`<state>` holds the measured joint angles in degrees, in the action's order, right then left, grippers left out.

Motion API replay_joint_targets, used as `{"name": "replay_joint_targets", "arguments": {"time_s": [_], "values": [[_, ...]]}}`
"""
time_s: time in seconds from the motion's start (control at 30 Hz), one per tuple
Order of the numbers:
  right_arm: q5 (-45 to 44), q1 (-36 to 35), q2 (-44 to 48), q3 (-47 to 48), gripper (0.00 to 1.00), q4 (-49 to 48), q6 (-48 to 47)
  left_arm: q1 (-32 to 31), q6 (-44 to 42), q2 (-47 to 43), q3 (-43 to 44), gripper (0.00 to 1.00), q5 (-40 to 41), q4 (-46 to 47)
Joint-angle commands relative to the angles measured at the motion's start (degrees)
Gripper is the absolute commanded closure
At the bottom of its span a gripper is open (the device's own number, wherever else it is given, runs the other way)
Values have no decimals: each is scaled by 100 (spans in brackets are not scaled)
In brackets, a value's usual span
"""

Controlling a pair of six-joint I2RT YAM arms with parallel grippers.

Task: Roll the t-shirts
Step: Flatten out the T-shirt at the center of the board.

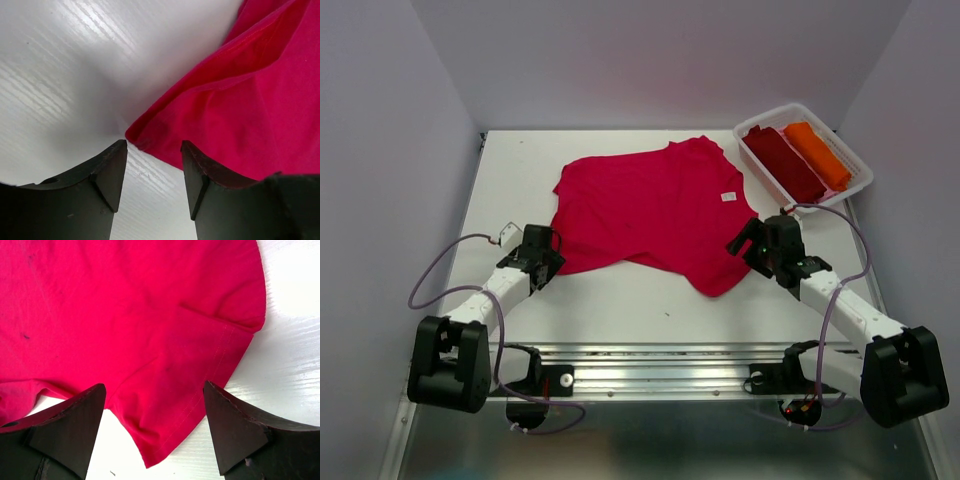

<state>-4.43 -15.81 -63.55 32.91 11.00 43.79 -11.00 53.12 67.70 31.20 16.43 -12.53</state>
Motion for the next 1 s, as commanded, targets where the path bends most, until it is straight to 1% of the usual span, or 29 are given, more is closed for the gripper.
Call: {"name": "replay_joint_targets", "arguments": {"time_s": [0.0, 0.07, 0.13, 0.17, 0.2, 0.23, 0.27, 0.3, 0.43, 0.5, 0.53, 0.57, 0.6, 0.63, 0.7, 0.73, 0.77, 0.83, 0.9, 0.97], "values": [[91, -27, -34, 189, 16, -222, 112, 19, -30, 190, 18, 44, -25, 576], [109, -27, -96, 295, 16, -265, 121, 19, -39, 270, 0, 50, 10, 708], [74, -27, -149, 365, 16, -239, 68, 11, -100, 357, -17, 53, 54, 892], [65, -27, -184, 400, 16, -196, 42, 19, -135, 375, -18, 57, 71, 980], [56, -27, -202, 470, 16, -169, -10, 11, -153, 428, -26, 66, 89, 1085], [47, -27, -219, 497, 16, -125, -46, 19, -179, 437, -44, 71, 98, 1156], [30, -27, -228, 541, 16, -47, -81, 11, -188, 437, -53, 81, 89, 1209], [-40, -27, -228, 568, 16, -2, -90, 19, -197, 428, -53, 100, 89, 1210], [-426, -27, -272, 734, 16, 288, -300, 11, -276, 148, -9, 100, -86, 1210], [-619, -27, -473, 988, 16, 620, -747, 19, -329, -63, 0, 100, -157, 1210], [-1065, -27, -814, 1407, 18, 1083, -1097, 11, -346, -256, -9, 100, -166, 1210], [-1252, -27, -1000, 1612, 19, 1088, -1196, 19, -381, -336, 0, 100, -183, 1210], [-1288, -27, -1167, 1805, 23, 1480, -1284, 19, -425, -406, 0, 100, -210, 1210], [-1184, -27, -1386, 2016, 32, 1605, -1416, 19, -495, -459, 35, 100, -236, 1210], [-921, -114, -1432, 2001, 37, 1633, -1435, 19, -566, -460, 61, 100, -306, 1210], [-946, -202, -1441, 1974, 38, 1642, -1348, 19, -575, -416, 88, 100, -333, 1210], [-1451, -333, -1511, 2018, 36, 1833, -1242, 19, -566, -390, 71, 100, -350, 1210], [-1980, -492, -1747, 2079, 30, 2132, -804, 11, -531, -311, 9, 100, -429, 1349], [-1957, -493, -1714, 1861, 28, 2055, -330, 19, -575, -275, 18, 100, -570, 1350], [-1782, -493, -1495, 1484, 25, 1836, -47, 19, -610, -231, 44, 100, -640, 1376]]}}
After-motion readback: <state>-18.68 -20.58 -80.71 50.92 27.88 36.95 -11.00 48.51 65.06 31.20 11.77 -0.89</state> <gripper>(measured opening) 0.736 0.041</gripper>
